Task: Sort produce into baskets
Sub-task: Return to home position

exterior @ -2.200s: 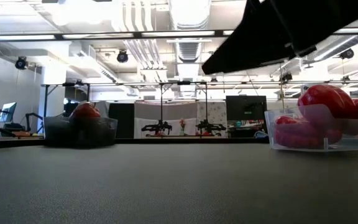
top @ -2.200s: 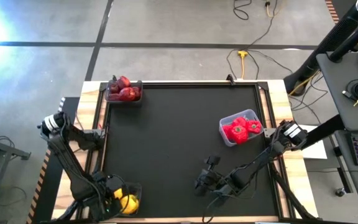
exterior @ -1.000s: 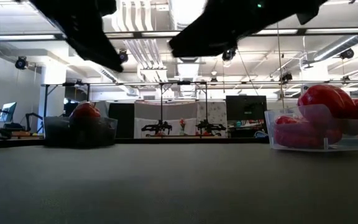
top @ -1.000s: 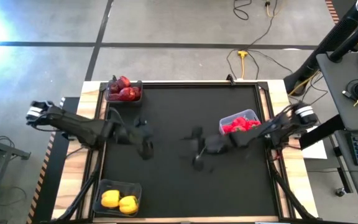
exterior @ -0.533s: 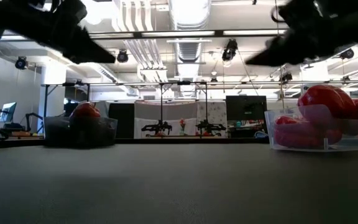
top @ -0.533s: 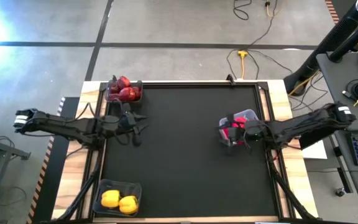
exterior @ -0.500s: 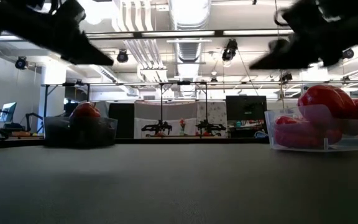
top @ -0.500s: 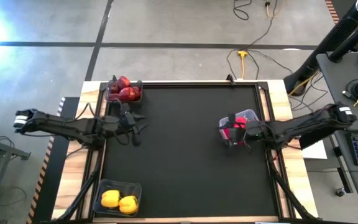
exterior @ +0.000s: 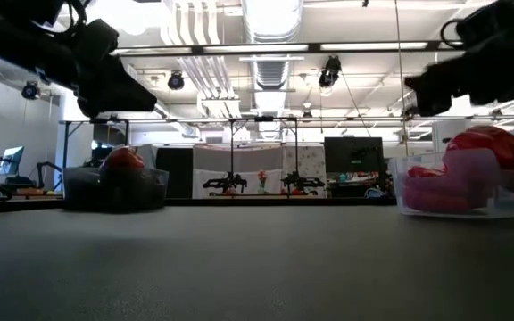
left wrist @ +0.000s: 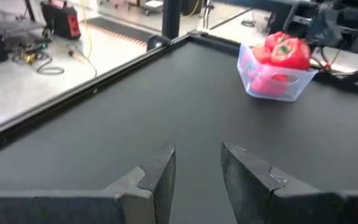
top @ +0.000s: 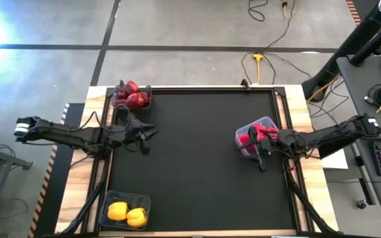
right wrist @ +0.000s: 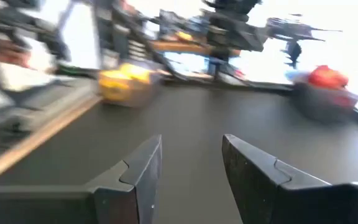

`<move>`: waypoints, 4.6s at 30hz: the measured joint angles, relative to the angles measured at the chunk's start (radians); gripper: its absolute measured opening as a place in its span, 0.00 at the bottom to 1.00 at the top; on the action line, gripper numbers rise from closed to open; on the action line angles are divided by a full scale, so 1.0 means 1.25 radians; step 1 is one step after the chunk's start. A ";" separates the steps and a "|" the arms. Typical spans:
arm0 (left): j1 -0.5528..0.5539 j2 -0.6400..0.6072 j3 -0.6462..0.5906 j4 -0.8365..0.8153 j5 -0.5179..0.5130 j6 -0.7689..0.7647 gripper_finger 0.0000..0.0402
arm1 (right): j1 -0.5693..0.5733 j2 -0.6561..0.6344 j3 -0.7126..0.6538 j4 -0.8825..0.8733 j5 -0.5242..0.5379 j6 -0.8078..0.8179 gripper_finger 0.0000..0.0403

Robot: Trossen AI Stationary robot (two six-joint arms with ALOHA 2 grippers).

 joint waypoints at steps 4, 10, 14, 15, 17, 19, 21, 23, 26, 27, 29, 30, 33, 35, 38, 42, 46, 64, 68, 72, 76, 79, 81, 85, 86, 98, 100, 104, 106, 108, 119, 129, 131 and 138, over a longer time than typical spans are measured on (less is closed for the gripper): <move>-0.002 -0.004 0.000 0.014 0.010 0.064 0.28 | -0.001 -0.042 0.004 -0.023 -0.100 0.060 0.40; -0.002 -0.011 -0.018 0.053 0.012 0.197 0.28 | -0.001 -0.062 0.003 -0.073 -0.088 0.129 0.40; -0.002 -0.048 -0.110 0.218 0.030 0.244 0.28 | -0.002 -0.066 0.002 -0.017 0.007 0.085 0.41; -0.002 -0.062 -0.143 0.281 0.039 0.254 0.28 | -0.003 -0.072 0.002 -0.007 0.033 0.072 0.41; -0.002 -0.090 -0.212 0.402 0.050 0.262 0.28 | -0.004 -0.091 0.001 -0.007 0.077 0.058 0.40; -0.004 -0.112 -0.235 0.415 0.051 0.248 0.28 | -0.003 -0.128 0.001 -0.048 0.110 0.063 0.40; -0.005 -0.137 -0.216 0.325 0.051 0.254 0.28 | -0.003 -0.170 0.001 -0.136 0.133 0.085 0.39; -0.006 -0.150 -0.205 0.300 0.058 0.263 0.28 | -0.003 -0.224 0.001 -0.245 0.134 0.108 0.39; -0.007 -0.183 -0.218 0.314 0.070 0.271 0.28 | -0.003 -0.305 0.001 -0.369 0.126 0.146 0.39; -0.007 -0.198 -0.228 0.328 0.079 0.270 0.28 | -0.003 -0.337 0.001 -0.402 0.117 0.149 0.40; -0.007 -0.236 -0.239 0.322 0.114 0.269 0.28 | -0.003 -0.397 0.001 -0.463 0.110 0.150 0.40; -0.007 -0.256 -0.238 0.305 0.133 0.269 0.28 | -0.003 -0.430 0.001 -0.486 0.110 0.150 0.40; -0.008 -0.314 -0.238 0.276 0.154 0.274 0.28 | -0.005 -0.501 0.008 -0.505 0.122 0.102 0.40; -0.008 -0.354 -0.239 0.257 0.148 0.299 0.28 | -0.008 -0.507 0.017 -0.516 0.152 0.065 0.40; -0.007 -0.405 -0.239 0.213 0.112 0.305 0.28 | -0.008 -0.494 0.019 -0.531 0.148 0.058 0.40; -0.008 -0.470 -0.239 0.108 0.167 0.264 0.28 | -0.008 -0.490 0.019 -0.532 0.134 0.068 0.41; -0.008 -0.516 -0.239 0.005 0.189 0.247 0.28 | -0.008 -0.491 0.019 -0.532 0.134 0.145 0.40; -0.008 -0.478 -0.235 -0.013 0.211 0.261 0.28 | -0.008 -0.490 0.019 -0.531 0.134 0.172 0.40; -0.008 -0.463 -0.232 -0.004 0.211 0.261 0.28 | -0.008 -0.490 0.019 -0.531 0.134 0.172 0.39; -0.008 -0.450 -0.232 -0.004 0.211 0.261 0.28 | -0.008 -0.490 0.019 -0.531 0.134 0.172 0.39; -0.008 -0.438 -0.231 -0.004 0.211 0.261 0.28 | -0.008 -0.490 0.019 -0.531 0.134 0.172 0.40; -0.008 -0.431 -0.231 -0.004 0.211 0.261 0.28 | -0.008 -0.490 0.019 -0.531 0.134 0.172 0.40; -0.008 -0.427 -0.231 -0.003 0.210 0.261 0.28 | -0.008 -0.490 0.019 -0.531 0.134 0.172 0.39; -0.008 -0.420 -0.231 -0.001 0.210 0.261 0.28 | -0.008 -0.490 0.019 -0.531 0.134 0.172 0.39; -0.008 -0.419 -0.231 -0.001 0.210 0.261 0.28 | -0.008 -0.490 0.019 -0.531 0.134 0.172 0.39; -0.008 -0.410 -0.230 -0.001 0.210 0.260 0.28 | -0.008 -0.490 0.019 -0.531 0.134 0.172 0.39; -0.008 -0.410 -0.230 -0.001 0.210 0.260 0.28 | -0.008 -0.490 0.019 -0.531 0.134 0.172 0.39; -0.008 -0.410 -0.230 -0.001 0.210 0.260 0.28 | -0.008 -0.490 0.019 -0.531 0.134 0.172 0.39; -0.008 -0.410 -0.230 -0.001 0.210 0.260 0.28 | -0.008 -0.490 0.019 -0.531 0.134 0.172 0.39; -0.008 -0.410 -0.229 -0.001 0.210 0.260 0.28 | -0.008 -0.490 0.019 -0.531 0.134 0.172 0.40; -0.008 -0.410 -0.229 -0.002 0.210 0.260 0.28 | -0.008 -0.490 0.019 -0.531 0.134 0.172 0.38; -0.008 -0.410 -0.229 -0.002 0.210 0.260 0.28 | -0.008 -0.490 0.019 -0.531 0.134 0.172 0.40; -0.008 -0.410 -0.229 -0.002 0.210 0.260 0.28 | -0.008 -0.490 0.019 -0.531 0.134 0.172 0.40; -0.008 -0.410 -0.229 -0.002 0.210 0.260 0.28 | -0.008 -0.490 0.019 -0.531 0.134 0.172 0.38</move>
